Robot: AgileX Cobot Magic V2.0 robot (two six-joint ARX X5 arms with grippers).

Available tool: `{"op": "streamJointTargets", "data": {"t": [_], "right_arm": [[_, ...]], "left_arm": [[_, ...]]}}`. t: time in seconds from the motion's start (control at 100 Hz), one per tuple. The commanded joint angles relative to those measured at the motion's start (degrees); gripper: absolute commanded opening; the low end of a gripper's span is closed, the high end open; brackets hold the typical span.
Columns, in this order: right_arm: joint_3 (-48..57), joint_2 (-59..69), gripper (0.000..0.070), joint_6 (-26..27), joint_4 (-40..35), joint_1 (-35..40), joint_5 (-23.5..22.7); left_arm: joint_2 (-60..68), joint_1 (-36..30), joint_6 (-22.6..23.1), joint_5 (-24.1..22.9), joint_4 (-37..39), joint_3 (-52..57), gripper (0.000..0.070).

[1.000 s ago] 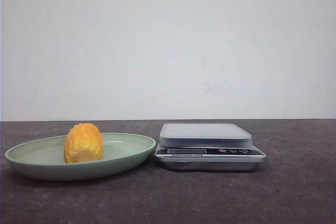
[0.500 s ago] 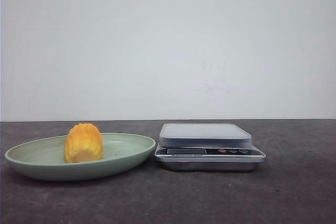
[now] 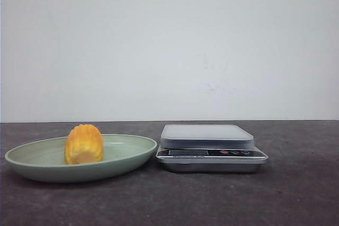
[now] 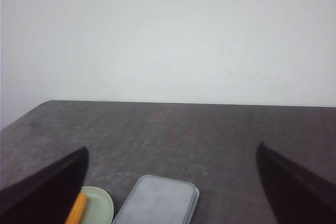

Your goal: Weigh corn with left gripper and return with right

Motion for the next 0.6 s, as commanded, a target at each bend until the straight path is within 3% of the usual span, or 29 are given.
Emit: {"op": "streamJointTargets", "data": {"t": [0.0,0.05,0.13,0.43,0.59], "right_arm": [[0.77,0.13,0.0683,1.38,0.48,0.22,-0.46],[0.77,0.13,0.0683,1.79,0.42,0.22,-0.61],[0.77,0.13,0.0683,1.86,0.09,0.22,-0.59],[0.74,0.13,0.0682,1.84,-1.44,0.22,-0.57],[0.72,0.13,0.0682,1.77,-2.67,0.24,0.0]], "left_arm": [[0.81,-0.04,0.61,-0.09,-1.09,0.96,0.0627],[1.03,-0.04,0.61,-0.11,-2.38,0.96,0.0633],[1.25,-0.04,0.57,-0.81,-4.59,0.96,0.07],[2.99,-0.04,0.87,-5.49,-11.47,0.87,0.07],[4.46,-0.07,-1.25,-5.16,-11.61,0.87,0.07]]}}
